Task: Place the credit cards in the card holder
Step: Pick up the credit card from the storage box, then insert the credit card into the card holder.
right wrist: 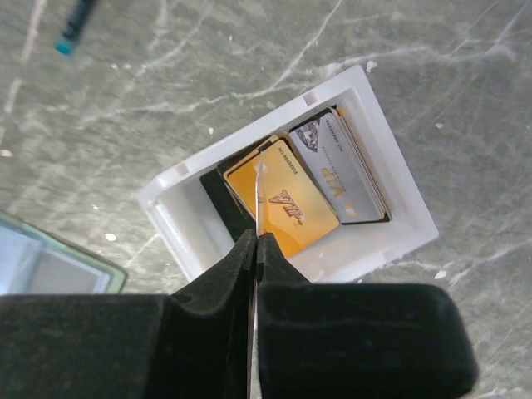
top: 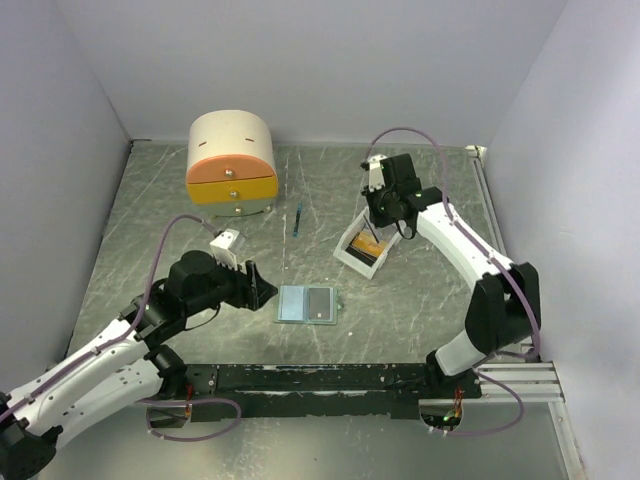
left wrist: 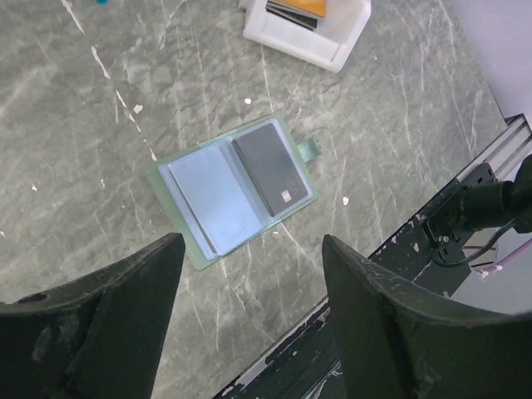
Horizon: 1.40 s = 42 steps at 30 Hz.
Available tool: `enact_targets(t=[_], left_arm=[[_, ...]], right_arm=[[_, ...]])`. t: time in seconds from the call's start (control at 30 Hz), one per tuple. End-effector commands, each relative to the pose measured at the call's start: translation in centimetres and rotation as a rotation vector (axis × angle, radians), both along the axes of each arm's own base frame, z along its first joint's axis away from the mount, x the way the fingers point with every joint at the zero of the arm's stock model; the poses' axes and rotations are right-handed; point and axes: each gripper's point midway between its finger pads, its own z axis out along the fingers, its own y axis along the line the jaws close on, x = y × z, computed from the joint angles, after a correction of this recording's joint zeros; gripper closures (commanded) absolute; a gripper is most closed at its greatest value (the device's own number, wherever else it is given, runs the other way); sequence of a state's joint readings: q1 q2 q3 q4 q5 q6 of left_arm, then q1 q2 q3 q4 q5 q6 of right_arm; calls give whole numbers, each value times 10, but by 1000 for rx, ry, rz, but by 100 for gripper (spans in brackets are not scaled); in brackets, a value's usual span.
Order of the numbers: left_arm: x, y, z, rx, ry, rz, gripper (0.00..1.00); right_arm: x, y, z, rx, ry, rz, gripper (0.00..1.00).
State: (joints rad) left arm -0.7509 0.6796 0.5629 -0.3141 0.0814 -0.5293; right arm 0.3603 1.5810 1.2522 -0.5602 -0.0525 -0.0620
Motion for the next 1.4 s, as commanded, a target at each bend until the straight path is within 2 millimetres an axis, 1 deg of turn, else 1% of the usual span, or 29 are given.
enact_targets(t=[0.0, 0.1, 0.17, 0.23, 0.27, 0.3, 0.33, 0.43, 0.47, 0.53, 0.57, 0.7, 0.77, 0.87, 1.0, 1.2, 1.37], left_arm=[[6, -11, 1, -60, 21, 15, 28], [6, -17, -9, -50, 54, -4, 44], [5, -20, -17, -43, 76, -15, 54], [6, -22, -23, -41, 92, -14, 62], [6, -22, -27, -42, 100, -12, 68], [6, -23, -30, -43, 107, -7, 70], [6, -23, -36, -41, 118, -5, 75], [5, -24, -52, -28, 154, -4, 91], [4, -24, -59, -19, 172, -1, 93], [3, -24, -70, -6, 196, -1, 93], [3, -24, -73, -4, 203, 2, 93], [3, -21, -91, 15, 230, 23, 93], [4, -19, -99, 30, 245, 41, 93], [3, -19, -107, 39, 259, 41, 93], [3, -21, -106, 30, 265, 37, 93], [4, -21, -97, 6, 256, 45, 89], [4, -21, -94, -4, 249, 50, 88]], right_arm=[[-9, 5, 43, 126, -58, -99, 100], [-20, 12, 56, 219, -62, -124, 100], [-28, 14, 59, 286, -47, -189, 100], [-36, 18, 61, 377, -21, -263, 100], [-42, 21, 60, 426, -2, -295, 100], [-50, 25, 54, 479, 27, -325, 100], [-56, 30, 53, 546, 54, -370, 100], [-74, 47, 47, 673, 104, -396, 100], [-79, 53, 45, 700, 123, -402, 100], [-87, 61, 38, 740, 160, -447, 100], [-90, 62, 32, 731, 181, -493, 100], [-105, 61, 11, 624, 224, -729, 100], [-112, 69, 4, 595, 243, -780, 100], [-123, 83, -2, 601, 268, -814, 100], [-127, 100, -2, 634, 267, -804, 100], [-131, 107, -9, 570, 278, -824, 100], [-132, 113, -6, 585, 265, -793, 100]])
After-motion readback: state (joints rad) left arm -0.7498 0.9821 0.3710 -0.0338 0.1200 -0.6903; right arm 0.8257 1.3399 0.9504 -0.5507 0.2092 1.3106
